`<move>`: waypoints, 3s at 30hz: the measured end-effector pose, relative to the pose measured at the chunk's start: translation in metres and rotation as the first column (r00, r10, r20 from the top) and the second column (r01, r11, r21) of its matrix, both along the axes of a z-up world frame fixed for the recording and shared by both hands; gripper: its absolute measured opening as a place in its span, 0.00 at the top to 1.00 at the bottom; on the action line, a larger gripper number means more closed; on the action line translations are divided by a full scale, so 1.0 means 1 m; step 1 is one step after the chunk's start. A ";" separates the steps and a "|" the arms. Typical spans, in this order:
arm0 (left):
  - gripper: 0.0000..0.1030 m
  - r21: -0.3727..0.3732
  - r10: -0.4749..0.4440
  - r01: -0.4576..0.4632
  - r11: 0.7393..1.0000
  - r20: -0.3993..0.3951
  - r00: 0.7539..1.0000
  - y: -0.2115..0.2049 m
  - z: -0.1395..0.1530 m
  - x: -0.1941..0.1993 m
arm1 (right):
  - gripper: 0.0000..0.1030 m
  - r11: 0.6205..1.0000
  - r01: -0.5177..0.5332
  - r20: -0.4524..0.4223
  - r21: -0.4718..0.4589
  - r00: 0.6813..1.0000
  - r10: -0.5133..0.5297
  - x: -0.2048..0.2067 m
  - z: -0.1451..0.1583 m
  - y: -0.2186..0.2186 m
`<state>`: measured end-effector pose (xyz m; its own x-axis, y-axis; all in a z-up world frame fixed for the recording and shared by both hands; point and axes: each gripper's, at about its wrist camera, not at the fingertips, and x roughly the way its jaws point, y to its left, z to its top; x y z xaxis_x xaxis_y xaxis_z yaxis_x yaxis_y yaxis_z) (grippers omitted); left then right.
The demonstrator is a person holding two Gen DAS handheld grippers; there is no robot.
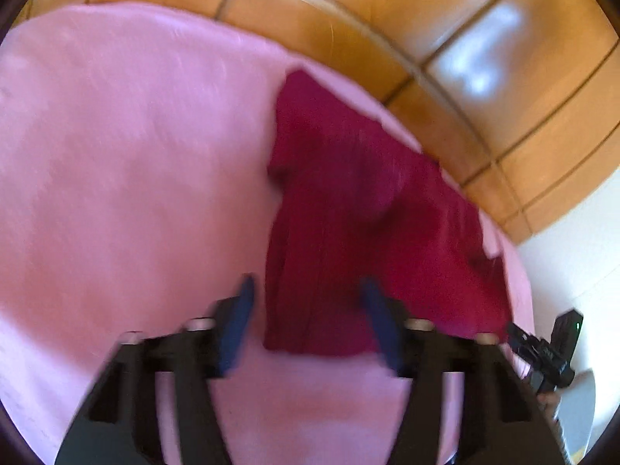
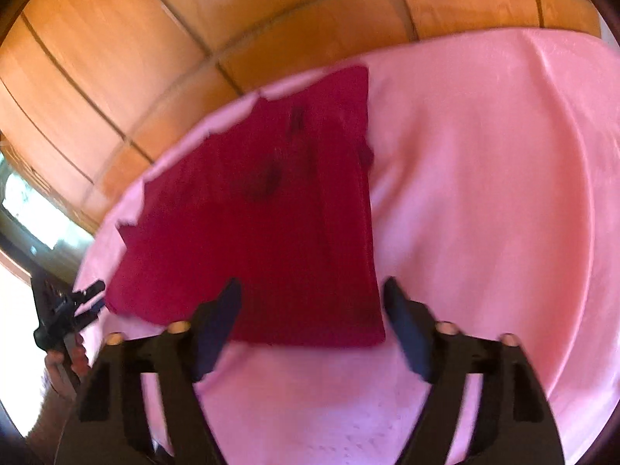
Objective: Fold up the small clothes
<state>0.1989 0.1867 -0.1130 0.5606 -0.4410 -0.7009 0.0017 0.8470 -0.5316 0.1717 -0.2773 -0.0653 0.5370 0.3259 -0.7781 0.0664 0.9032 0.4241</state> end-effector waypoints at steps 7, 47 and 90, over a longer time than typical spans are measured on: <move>0.91 -0.039 0.030 -0.029 0.999 0.039 0.999 0.009 0.009 -0.021 | 0.92 0.999 0.031 0.038 -0.012 0.999 -0.030 -0.009 0.019 -0.008; 0.95 0.090 -0.065 0.054 0.995 0.130 0.989 -0.006 0.033 -0.084 | 0.93 0.972 -0.065 0.089 -0.226 0.992 0.087 -0.039 0.041 0.013; 0.94 0.205 -0.026 -0.042 0.978 0.319 0.947 -0.014 0.103 0.001 | 0.93 0.988 0.016 0.225 -0.151 0.974 0.018 0.061 0.094 0.003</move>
